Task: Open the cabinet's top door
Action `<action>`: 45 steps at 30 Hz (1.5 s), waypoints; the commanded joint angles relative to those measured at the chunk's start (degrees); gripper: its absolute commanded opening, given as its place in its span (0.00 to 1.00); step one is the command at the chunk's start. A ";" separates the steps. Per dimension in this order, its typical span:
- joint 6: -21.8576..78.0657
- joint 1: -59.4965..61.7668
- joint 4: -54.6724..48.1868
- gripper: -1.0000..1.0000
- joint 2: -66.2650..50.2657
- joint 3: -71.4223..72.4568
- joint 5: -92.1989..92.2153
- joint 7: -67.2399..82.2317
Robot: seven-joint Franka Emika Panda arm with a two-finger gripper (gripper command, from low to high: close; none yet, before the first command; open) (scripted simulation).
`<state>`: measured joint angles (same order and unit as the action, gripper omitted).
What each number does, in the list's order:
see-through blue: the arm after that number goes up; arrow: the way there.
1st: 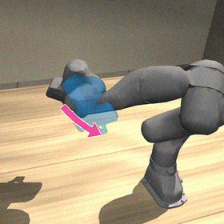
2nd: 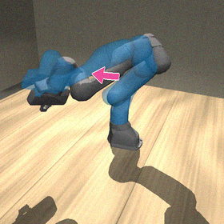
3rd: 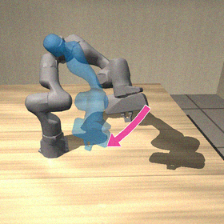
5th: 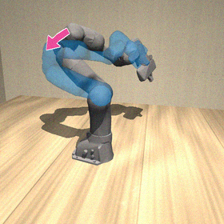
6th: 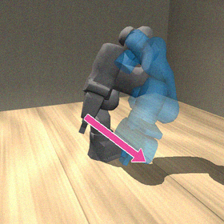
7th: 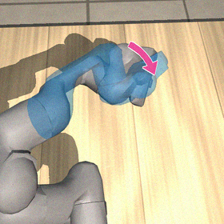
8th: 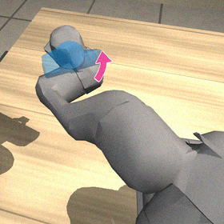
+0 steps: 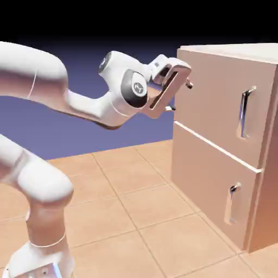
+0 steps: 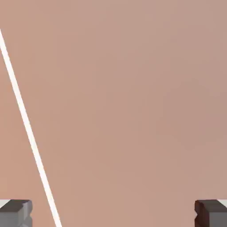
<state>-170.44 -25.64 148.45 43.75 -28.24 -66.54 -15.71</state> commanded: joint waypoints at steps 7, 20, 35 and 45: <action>0.94 -6.54 -3.29 1.00 2.91 -7.41 -17.45 7.01; 2.67 -18.69 -9.41 1.00 8.31 -21.16 -49.85 20.04; 4.68 -32.71 -16.46 1.00 14.55 -37.02 -87.23 35.06; 5.99 -45.30 -25.21 1.00 14.89 -46.35 -99.36 39.83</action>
<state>-164.45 -70.94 123.23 58.65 -74.59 -165.90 24.12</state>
